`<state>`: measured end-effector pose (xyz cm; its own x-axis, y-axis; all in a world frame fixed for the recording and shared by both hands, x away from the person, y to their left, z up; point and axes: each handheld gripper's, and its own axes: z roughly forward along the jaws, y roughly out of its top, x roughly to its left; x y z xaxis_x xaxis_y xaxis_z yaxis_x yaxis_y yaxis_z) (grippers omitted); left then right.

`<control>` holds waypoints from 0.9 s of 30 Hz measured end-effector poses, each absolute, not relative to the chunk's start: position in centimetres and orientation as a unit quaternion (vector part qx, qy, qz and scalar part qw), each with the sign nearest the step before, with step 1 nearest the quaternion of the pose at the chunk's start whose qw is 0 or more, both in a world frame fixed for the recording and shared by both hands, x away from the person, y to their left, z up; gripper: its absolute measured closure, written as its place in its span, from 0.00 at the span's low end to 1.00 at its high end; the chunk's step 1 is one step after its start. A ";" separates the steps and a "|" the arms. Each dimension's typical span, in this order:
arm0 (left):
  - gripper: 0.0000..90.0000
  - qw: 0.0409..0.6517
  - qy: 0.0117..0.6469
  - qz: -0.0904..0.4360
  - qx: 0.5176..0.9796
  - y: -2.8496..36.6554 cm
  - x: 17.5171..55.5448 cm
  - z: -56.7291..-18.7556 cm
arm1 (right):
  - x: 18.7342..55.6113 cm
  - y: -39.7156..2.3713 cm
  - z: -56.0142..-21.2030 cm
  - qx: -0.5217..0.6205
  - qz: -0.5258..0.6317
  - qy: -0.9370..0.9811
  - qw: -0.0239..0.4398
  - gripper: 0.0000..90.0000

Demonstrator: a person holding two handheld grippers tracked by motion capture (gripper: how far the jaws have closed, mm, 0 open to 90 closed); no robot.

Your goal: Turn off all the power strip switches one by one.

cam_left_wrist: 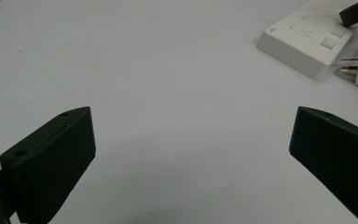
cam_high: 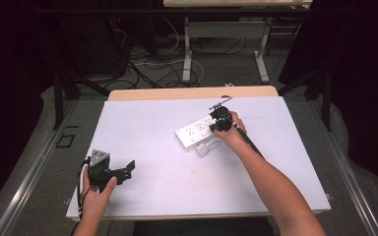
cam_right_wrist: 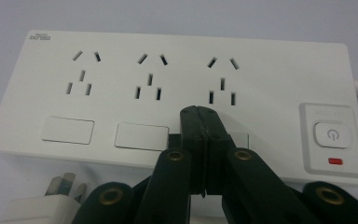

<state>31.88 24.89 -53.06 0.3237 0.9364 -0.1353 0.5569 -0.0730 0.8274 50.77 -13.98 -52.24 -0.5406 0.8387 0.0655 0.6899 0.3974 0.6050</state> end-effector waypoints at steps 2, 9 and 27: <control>0.00 0.420 0.536 0.226 0.696 24.9 31.9 -53.0 | 50.7 -13.9 -52.2 0.466 0.293 0.825 0.130 1.00; 0.00 0.419 0.536 0.225 0.697 24.9 31.9 -53.1 | 50.7 -13.9 -52.2 0.464 0.292 0.826 0.132 1.00; 0.00 0.418 0.537 0.224 0.698 24.9 31.9 -53.1 | 50.2 -13.1 -51.6 0.459 0.299 0.827 0.126 1.00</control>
